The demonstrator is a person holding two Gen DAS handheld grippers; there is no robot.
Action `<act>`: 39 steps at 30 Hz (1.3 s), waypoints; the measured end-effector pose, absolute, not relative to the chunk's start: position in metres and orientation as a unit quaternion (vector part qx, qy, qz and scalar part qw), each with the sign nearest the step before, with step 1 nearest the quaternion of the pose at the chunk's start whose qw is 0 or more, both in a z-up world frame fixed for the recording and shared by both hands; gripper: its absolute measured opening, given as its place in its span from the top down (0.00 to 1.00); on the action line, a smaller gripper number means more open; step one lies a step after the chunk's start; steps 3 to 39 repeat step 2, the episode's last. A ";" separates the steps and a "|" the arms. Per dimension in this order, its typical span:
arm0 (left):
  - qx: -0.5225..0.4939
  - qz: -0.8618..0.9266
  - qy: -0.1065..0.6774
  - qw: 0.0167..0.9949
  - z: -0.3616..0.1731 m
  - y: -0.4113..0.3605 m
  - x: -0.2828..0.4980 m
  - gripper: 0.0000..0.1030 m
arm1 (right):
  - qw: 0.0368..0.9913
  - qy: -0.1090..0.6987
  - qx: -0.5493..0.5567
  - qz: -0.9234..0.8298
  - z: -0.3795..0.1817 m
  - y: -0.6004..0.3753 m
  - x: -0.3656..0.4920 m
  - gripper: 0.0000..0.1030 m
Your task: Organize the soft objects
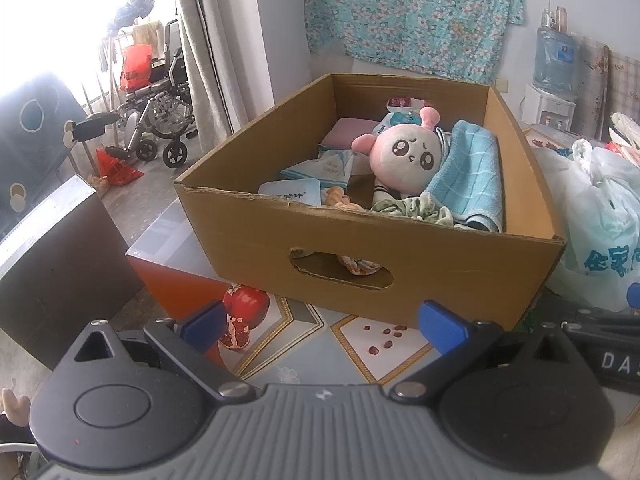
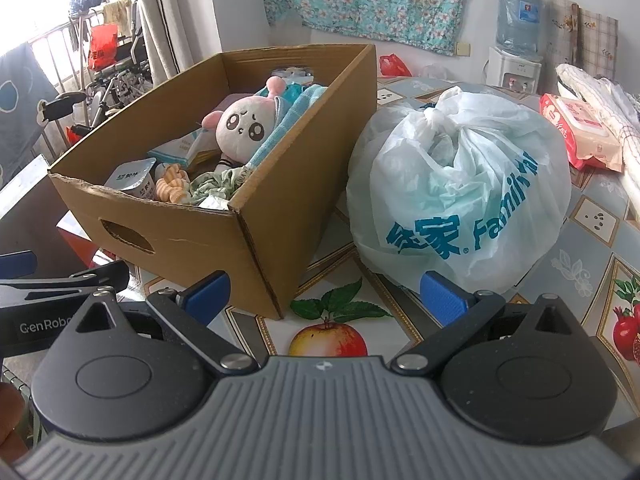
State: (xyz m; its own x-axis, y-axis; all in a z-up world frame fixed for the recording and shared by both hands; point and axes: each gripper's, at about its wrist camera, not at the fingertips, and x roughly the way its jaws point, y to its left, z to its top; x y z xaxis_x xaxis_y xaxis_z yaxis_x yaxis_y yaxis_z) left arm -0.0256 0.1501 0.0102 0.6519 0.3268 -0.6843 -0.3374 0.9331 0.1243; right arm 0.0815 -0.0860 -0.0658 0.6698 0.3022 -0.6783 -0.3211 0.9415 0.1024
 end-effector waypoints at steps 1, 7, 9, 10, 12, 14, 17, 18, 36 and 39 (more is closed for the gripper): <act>-0.008 0.182 0.375 0.909 0.010 0.150 -0.026 0.00 | 0.914 0.369 -0.013 0.171 -0.066 -0.086 0.081 0.01; -0.008 0.183 0.375 0.909 0.010 0.150 -0.025 0.00 | 0.914 0.368 -0.013 0.171 -0.066 -0.085 0.081 0.01; -0.008 0.183 0.375 0.909 0.010 0.150 -0.025 0.00 | 0.914 0.368 -0.013 0.171 -0.066 -0.085 0.081 0.01; -0.008 0.183 0.375 0.909 0.010 0.150 -0.025 0.00 | 0.914 0.368 -0.013 0.171 -0.066 -0.085 0.081 0.01; -0.008 0.183 0.375 0.909 0.010 0.150 -0.025 0.00 | 0.914 0.368 -0.013 0.171 -0.066 -0.085 0.081 0.01; -0.008 0.183 0.375 0.909 0.010 0.150 -0.025 0.00 | 0.914 0.368 -0.013 0.171 -0.066 -0.085 0.081 0.01; -0.008 0.183 0.375 0.909 0.010 0.150 -0.025 0.00 | 0.914 0.368 -0.013 0.171 -0.066 -0.085 0.081 0.01; -0.008 0.183 0.375 0.909 0.010 0.150 -0.025 0.00 | 0.914 0.368 -0.013 0.171 -0.066 -0.085 0.081 0.01; -0.008 0.183 0.375 0.909 0.010 0.150 -0.025 0.00 | 0.914 0.368 -0.013 0.171 -0.066 -0.085 0.081 0.01; -0.008 0.183 0.375 0.909 0.010 0.150 -0.025 0.00 | 0.914 0.368 -0.013 0.171 -0.066 -0.085 0.081 0.01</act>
